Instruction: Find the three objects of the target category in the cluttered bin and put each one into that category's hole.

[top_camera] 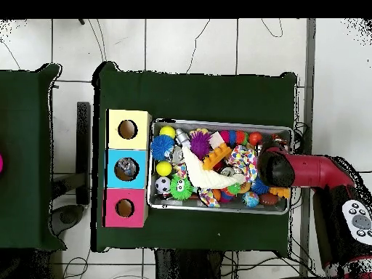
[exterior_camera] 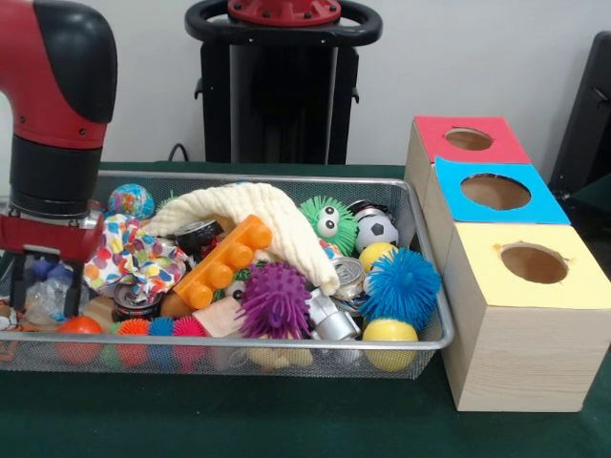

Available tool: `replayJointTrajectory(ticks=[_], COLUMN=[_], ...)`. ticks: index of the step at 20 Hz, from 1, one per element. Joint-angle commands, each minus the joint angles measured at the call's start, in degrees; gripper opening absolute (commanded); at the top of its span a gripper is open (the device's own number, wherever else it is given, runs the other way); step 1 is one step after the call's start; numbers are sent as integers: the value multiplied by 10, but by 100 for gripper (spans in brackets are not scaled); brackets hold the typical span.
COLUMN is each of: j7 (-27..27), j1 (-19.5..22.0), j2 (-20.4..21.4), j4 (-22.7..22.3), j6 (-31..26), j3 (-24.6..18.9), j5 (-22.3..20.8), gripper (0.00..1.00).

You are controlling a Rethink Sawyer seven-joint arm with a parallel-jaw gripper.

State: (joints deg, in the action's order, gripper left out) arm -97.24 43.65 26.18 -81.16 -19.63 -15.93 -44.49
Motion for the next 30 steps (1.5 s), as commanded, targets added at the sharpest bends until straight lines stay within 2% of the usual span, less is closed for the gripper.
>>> replayJointTrajectory(ticks=[1, 10, 17, 25, 30], j7=[31, 17, -1, -16, -18], j1=[-27, -56, -87, -110, -115], j2=[-23, -28, -9, 17, 36], j4=[-22, 0, 7, 6, -7], j6=[-88, -130, -180, -173, -133], j3=[1, 40, 82, 118, 125], j5=[4, 6, 6, -6, -9], gripper=[100, 100, 100, 100, 100])
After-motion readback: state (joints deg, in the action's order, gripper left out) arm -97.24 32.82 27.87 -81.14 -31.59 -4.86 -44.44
